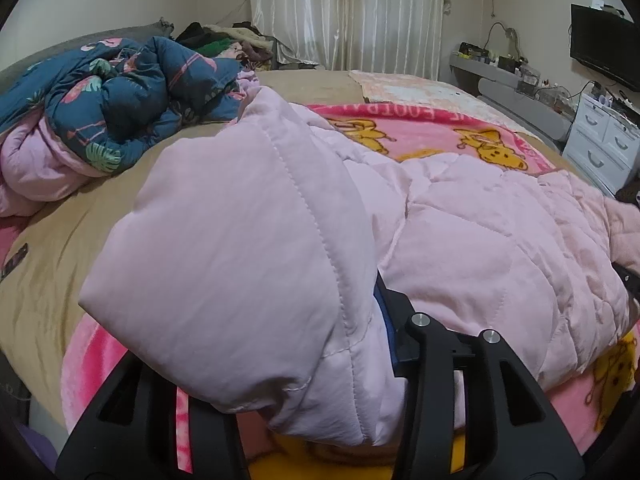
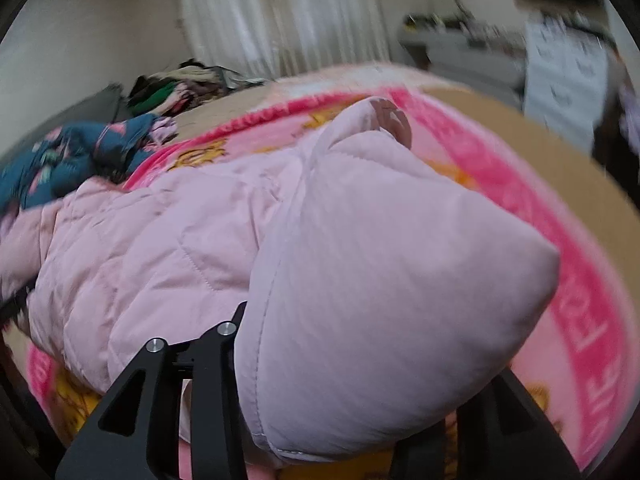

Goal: Fold large clothes

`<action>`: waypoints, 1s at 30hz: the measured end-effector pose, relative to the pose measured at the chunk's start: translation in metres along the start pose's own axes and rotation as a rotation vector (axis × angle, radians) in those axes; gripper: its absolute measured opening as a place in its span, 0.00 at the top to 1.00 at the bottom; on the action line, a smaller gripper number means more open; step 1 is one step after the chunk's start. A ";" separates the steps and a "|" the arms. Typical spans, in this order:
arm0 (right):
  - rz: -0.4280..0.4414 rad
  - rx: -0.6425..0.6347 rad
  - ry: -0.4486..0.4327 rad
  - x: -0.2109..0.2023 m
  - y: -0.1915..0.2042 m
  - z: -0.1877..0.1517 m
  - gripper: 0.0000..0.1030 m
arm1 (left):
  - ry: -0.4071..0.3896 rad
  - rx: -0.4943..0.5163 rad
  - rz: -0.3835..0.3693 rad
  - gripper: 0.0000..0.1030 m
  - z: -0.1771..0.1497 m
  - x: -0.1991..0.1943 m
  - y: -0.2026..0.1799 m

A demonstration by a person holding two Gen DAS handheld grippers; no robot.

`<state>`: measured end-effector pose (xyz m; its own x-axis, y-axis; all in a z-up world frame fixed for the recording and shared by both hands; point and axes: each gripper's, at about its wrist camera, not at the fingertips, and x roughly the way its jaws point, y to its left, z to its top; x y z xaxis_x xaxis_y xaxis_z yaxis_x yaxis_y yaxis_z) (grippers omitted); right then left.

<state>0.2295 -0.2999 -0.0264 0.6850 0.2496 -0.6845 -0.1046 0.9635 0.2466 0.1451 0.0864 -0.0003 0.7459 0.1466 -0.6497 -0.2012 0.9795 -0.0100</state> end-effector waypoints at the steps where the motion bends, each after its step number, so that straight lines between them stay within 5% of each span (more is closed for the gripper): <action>1: 0.004 0.027 0.010 0.002 -0.004 -0.001 0.54 | 0.000 -0.001 0.000 0.65 -0.001 0.000 0.000; 4: 0.028 0.112 0.044 0.006 -0.013 -0.003 0.42 | 0.003 -0.003 0.005 0.64 -0.004 0.001 0.000; 7: 0.011 0.177 0.061 0.003 -0.024 -0.004 0.12 | 0.009 -0.013 0.003 0.63 -0.007 0.002 0.002; 15: 0.012 0.252 0.016 -0.040 -0.047 -0.014 0.09 | 0.039 -0.105 -0.021 0.45 -0.015 -0.003 0.017; 20: -0.024 0.174 -0.082 -0.081 -0.041 -0.013 0.04 | 0.060 -0.185 -0.018 0.13 -0.027 -0.015 0.040; 30: 0.001 -0.040 -0.233 -0.163 0.005 -0.026 0.04 | -0.075 -0.198 0.040 0.09 -0.040 -0.107 0.062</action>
<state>0.0987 -0.3335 0.0687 0.8324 0.2259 -0.5060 -0.1306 0.9674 0.2169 0.0276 0.1260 0.0380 0.7781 0.2023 -0.5947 -0.3474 0.9273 -0.1391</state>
